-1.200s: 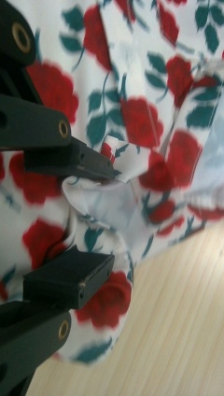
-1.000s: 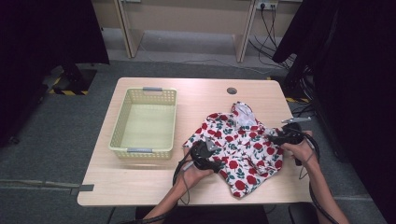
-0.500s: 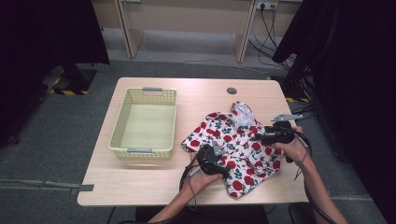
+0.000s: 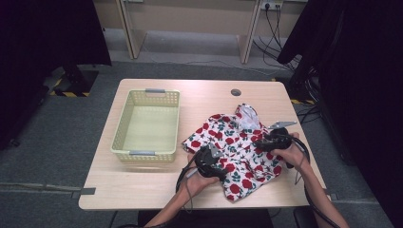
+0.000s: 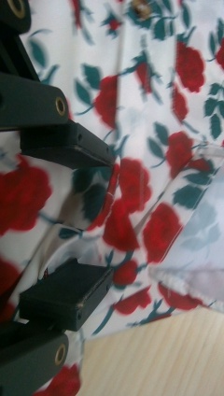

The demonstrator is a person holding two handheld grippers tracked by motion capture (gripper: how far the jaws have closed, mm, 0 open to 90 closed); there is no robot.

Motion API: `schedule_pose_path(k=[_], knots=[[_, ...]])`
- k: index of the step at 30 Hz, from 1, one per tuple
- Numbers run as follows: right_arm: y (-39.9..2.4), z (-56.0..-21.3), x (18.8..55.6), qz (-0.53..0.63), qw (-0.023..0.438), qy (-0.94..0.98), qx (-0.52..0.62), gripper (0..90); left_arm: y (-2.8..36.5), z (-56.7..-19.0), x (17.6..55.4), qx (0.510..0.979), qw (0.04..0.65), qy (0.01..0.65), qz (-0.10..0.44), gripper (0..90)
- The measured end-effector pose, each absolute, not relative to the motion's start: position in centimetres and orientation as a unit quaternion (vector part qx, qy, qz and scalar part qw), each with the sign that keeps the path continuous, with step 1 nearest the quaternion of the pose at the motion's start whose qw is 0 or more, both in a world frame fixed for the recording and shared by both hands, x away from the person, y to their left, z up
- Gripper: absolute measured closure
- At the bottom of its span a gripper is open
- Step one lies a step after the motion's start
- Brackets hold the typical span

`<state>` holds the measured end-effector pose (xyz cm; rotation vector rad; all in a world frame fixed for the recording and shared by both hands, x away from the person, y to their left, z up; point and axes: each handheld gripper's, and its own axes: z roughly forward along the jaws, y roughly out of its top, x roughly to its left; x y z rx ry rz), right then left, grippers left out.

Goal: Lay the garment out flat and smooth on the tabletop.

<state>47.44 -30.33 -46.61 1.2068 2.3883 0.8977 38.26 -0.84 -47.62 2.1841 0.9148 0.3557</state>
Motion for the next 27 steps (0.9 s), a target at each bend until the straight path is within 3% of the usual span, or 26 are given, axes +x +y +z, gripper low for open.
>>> schedule_pose_path(k=[14,20,27], knots=[[-32.1,-45.4,39.5,0.308,0.147,0.842,0.417,33.9,0.0,-46.8,38.7,0.852,0.344,0.363,0.157,21.9],[-31.2,-43.5,41.0,0.335,0.163,0.838,0.399,33.6,-0.5,-46.1,37.7,0.828,0.387,0.382,0.134,17.6],[-27.8,-42.9,45.1,0.337,0.157,0.853,0.368,33.1,-2.3,-47.1,36.2,0.834,0.391,0.375,0.105,16.0]])
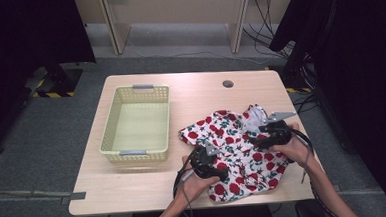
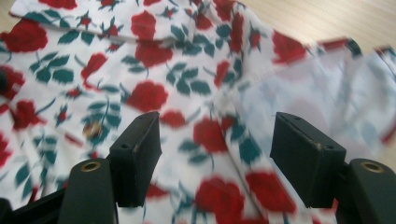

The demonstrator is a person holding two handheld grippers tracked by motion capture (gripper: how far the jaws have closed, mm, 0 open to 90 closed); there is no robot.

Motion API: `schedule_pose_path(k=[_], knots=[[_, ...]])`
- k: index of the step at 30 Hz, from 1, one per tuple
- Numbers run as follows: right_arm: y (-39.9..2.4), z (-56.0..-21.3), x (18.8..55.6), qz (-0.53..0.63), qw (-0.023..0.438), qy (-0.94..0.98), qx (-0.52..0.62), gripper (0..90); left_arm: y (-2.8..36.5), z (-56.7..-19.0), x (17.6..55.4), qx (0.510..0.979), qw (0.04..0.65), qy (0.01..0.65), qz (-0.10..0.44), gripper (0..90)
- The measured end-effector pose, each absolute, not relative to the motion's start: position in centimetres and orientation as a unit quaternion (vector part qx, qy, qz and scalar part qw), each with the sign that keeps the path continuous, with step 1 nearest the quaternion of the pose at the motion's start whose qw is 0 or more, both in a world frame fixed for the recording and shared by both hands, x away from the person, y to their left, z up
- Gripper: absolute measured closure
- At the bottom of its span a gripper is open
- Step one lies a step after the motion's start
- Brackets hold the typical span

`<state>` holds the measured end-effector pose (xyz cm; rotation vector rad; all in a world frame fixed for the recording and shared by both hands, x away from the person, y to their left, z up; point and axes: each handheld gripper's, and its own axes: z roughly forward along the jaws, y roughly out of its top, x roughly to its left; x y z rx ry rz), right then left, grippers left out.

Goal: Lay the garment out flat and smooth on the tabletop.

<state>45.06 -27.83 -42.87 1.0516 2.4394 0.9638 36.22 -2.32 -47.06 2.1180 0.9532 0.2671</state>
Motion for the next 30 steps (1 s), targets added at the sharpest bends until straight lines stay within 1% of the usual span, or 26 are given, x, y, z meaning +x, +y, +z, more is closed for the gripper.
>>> schedule_pose_path(k=[2,4,7,9,11,12,13,16,19,22,24,28,30], knots=[[-26.8,-43.1,46.2,0.336,0.151,0.856,0.364,33.0,-2.8,-47.5,36.0,0.84,0.385,0.369,0.103,16.0],[-25.9,-43.5,47.3,0.331,0.148,0.859,0.361,32.9,-3.0,-47.7,35.9,0.844,0.378,0.361,0.117,15.8],[-24.7,-44.5,48.6,0.326,0.131,0.865,0.357,32.9,-3.0,-47.7,35.9,0.848,0.373,0.356,0.122,16.5],[-24.3,-45.3,49.4,0.319,0.13,0.868,0.358,32.9,-2.9,-47.8,35.8,0.852,0.369,0.349,0.131,16.4],[-24.2,-45.8,49.8,0.311,0.134,0.869,0.362,32.9,-2.8,-47.8,35.9,0.852,0.368,0.349,0.131,16.4],[-24.1,-46.3,50.1,0.301,0.136,0.871,0.363,31.4,-2.6,-47.8,35.9,0.852,0.367,0.349,0.133,16.4],[-24.5,-46.7,50.5,0.319,0.137,0.864,0.364,34.6,-2.3,-47.8,36.0,0.852,0.366,0.349,0.135,16.6],[-25.5,-46.7,50.4,0.315,0.139,0.858,0.381,33.6,-1.7,-47.7,36.3,0.856,0.362,0.344,0.131,17.6],[-27.0,-46.6,49.7,0.315,0.137,0.856,0.387,37.1,-1.2,-47.6,36.9,0.859,0.355,0.345,0.132,19.1],[-27.9,-46.4,48.8,0.302,0.147,0.854,0.396,34.8,-0.9,-47.3,37.4,0.859,0.34,0.353,0.148,20.2],[-29.6,-46.4,46.8,0.295,0.148,0.846,0.418,34.3,0.2,-47.2,38.3,0.853,0.33,0.367,0.169,20.5],[-30.8,-46.3,43.4,0.289,0.149,0.844,0.427,32.1,1.2,-47.2,39.6,0.845,0.321,0.388,0.18,20.5],[-31.2,-46.1,41.4,0.278,0.136,0.853,0.42,30.2,1.6,-47.1,39.8,0.843,0.315,0.394,0.189,20.7]])
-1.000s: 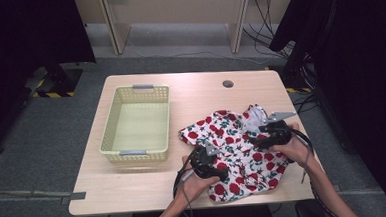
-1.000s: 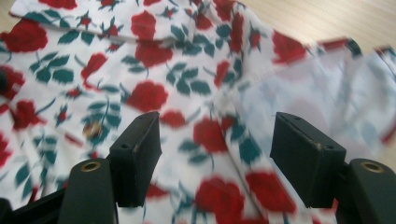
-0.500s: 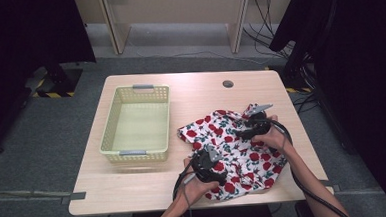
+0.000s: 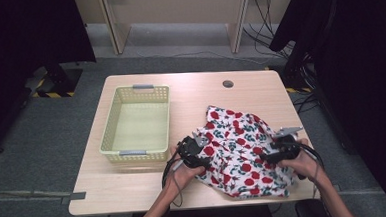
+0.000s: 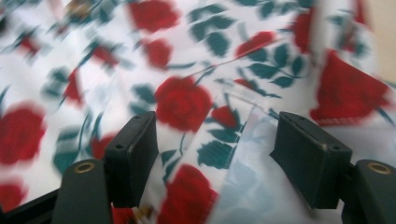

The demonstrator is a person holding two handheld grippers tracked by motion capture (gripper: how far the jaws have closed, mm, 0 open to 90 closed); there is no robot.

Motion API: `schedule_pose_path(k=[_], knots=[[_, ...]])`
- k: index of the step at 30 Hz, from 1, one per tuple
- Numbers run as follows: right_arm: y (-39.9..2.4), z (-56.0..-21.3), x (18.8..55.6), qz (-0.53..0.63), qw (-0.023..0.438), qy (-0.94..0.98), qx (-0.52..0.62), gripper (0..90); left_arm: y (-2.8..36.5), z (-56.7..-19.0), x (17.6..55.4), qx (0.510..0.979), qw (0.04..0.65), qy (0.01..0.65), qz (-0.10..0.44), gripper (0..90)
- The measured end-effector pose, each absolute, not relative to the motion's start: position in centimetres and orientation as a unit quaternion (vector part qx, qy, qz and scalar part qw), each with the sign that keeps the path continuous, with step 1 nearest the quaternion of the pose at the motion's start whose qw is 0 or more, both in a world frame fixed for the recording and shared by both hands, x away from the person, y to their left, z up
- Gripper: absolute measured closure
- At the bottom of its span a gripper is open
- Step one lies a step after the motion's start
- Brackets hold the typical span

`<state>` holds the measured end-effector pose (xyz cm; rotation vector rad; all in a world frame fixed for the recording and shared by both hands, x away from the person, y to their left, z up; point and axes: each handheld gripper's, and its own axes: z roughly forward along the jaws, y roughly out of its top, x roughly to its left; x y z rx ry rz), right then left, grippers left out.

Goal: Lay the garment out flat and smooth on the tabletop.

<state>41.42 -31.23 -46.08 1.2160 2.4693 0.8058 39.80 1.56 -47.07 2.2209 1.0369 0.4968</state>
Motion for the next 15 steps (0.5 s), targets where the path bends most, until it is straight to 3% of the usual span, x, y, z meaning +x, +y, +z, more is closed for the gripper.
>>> schedule_pose_path(k=[5,15], knots=[[-31.9,-44.9,39.3,0.304,0.128,0.849,0.414,29.1,1.4,-46.6,39.3,0.836,0.332,0.395,0.188,21.1],[-30.3,-42.5,43.9,0.311,0.153,0.854,0.389,27.2,-0.7,-46.7,37.5,0.844,0.352,0.377,0.148,17.2]])
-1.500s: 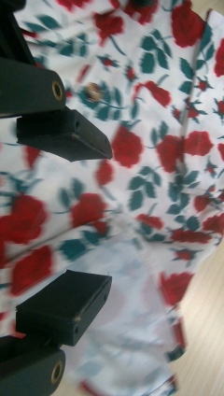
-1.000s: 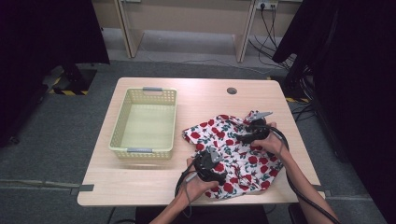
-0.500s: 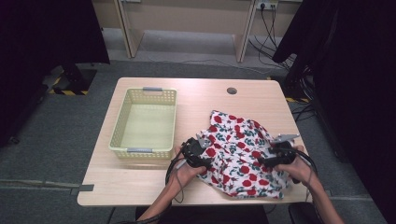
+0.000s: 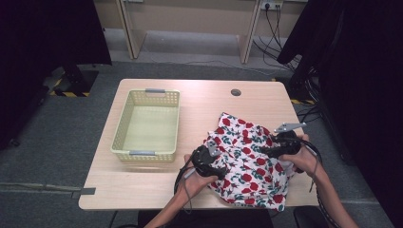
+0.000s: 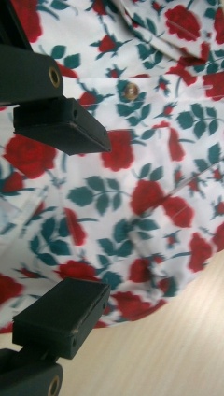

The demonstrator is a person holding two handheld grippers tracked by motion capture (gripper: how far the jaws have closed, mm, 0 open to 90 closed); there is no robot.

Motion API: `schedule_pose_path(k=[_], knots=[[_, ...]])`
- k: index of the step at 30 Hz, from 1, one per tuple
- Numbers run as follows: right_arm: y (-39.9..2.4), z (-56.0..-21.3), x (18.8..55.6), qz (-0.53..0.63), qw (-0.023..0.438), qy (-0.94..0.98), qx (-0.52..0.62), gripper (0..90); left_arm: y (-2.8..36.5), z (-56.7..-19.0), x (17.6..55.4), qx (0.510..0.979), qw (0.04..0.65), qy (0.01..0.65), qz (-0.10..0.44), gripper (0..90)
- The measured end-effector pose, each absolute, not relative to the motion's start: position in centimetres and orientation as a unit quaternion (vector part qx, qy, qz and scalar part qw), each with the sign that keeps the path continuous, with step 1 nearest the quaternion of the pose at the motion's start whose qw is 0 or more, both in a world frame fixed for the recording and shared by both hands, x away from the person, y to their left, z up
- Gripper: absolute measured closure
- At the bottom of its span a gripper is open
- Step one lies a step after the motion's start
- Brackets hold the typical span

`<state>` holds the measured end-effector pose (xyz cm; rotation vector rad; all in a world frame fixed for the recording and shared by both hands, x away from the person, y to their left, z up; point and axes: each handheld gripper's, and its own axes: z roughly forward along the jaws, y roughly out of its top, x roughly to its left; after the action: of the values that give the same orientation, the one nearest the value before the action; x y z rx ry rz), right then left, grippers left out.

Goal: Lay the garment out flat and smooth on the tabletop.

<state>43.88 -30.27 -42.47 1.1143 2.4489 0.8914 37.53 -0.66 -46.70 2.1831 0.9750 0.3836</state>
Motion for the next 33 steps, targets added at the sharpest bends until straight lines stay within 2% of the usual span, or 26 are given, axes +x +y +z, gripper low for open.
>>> schedule_pose_path(k=[4,10,13,17,20,23,26,28,33], knots=[[-29.2,-42.0,45.3,0.314,0.149,0.856,0.382,27.4,-0.6,-47.4,37.7,0.848,0.338,0.379,0.149,17.0],[-27.6,-45.8,47.5,0.3,0.113,0.87,0.375,28.5,-0.3,-47.6,37.7,0.846,0.344,0.379,0.148,17.2],[-28.0,-46.5,47.5,0.313,0.125,0.864,0.373,30.3,0.0,-47.5,38.0,0.849,0.341,0.377,0.147,17.4],[-29.4,-46.5,46.6,0.305,0.14,0.854,0.396,31.1,0.4,-47.3,39.1,0.847,0.332,0.383,0.16,17.8],[-30.5,-46.5,45.0,0.301,0.15,0.842,0.422,31.2,0.6,-47.1,40.1,0.844,0.322,0.39,0.178,21.9],[-31.2,-46.3,42.6,0.285,0.148,0.837,0.442,25.7,0.6,-46.6,40.0,0.841,0.332,0.389,0.175,23.1],[-31.6,-46.1,40.5,0.295,0.136,0.834,0.446,25.4,0.3,-46.1,39.2,0.837,0.351,0.388,0.158,20.3],[-31.7,-45.5,39.9,0.312,0.145,0.831,0.437,25.4,-0.1,-45.9,38.5,0.834,0.365,0.386,0.147,18.7],[-31.2,-44.6,40.7,0.32,0.174,0.835,0.413,25.5,-1.3,-45.7,37.7,0.833,0.378,0.381,0.137,15.4]])
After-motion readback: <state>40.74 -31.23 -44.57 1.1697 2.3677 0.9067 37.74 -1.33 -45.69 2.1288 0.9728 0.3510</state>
